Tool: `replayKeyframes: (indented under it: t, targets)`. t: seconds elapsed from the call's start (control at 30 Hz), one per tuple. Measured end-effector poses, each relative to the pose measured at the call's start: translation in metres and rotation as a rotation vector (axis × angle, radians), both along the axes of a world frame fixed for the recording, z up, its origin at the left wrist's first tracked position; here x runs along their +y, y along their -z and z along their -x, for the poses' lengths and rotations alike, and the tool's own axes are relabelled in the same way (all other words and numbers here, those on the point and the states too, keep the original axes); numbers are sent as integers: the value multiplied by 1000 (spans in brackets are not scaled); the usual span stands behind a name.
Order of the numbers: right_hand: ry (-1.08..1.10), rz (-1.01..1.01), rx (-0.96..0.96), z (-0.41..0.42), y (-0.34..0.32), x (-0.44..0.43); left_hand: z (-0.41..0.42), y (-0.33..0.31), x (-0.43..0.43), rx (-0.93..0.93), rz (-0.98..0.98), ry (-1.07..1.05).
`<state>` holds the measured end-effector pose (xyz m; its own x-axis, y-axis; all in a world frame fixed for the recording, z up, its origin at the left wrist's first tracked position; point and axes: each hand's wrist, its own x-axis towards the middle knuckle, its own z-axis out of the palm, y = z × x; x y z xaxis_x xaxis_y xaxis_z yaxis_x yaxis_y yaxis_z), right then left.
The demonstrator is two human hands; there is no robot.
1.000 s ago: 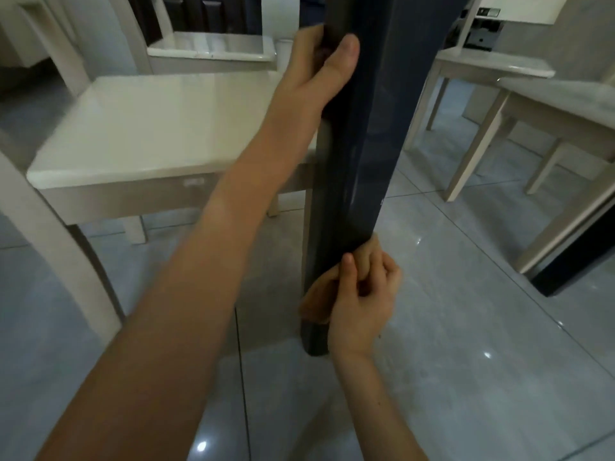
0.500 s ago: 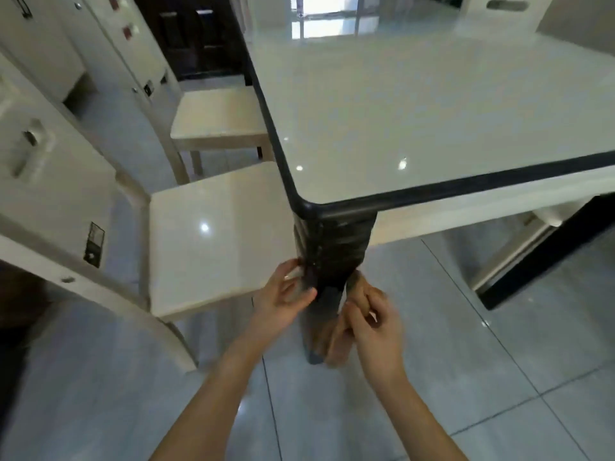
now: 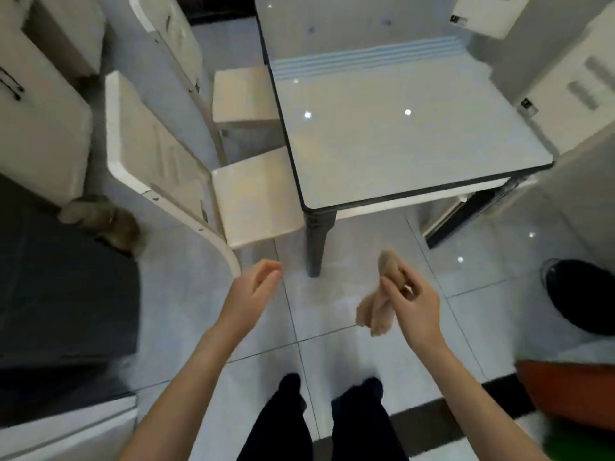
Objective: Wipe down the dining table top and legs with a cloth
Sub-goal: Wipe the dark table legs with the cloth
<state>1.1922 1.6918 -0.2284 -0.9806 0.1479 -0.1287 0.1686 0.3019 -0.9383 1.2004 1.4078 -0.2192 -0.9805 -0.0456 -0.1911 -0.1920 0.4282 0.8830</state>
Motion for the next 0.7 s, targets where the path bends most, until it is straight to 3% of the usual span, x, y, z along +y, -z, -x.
replayKeyframes:
  t: [0.17, 0.37, 0.53, 0.7]
  targets:
    - [168, -109, -49, -81, 6, 20, -72, 34, -31, -193, 88, 83]
    - [709, -82, -270, -186, 33, 36, -128, 82, -69, -483, 203, 219]
    - [950, -45, -369, -256, 38, 64, -84, 82, -41, -498, 260, 406]
    - [1147, -10, -439, -305, 46, 116, -27, 78, 69, -435, 243, 558]
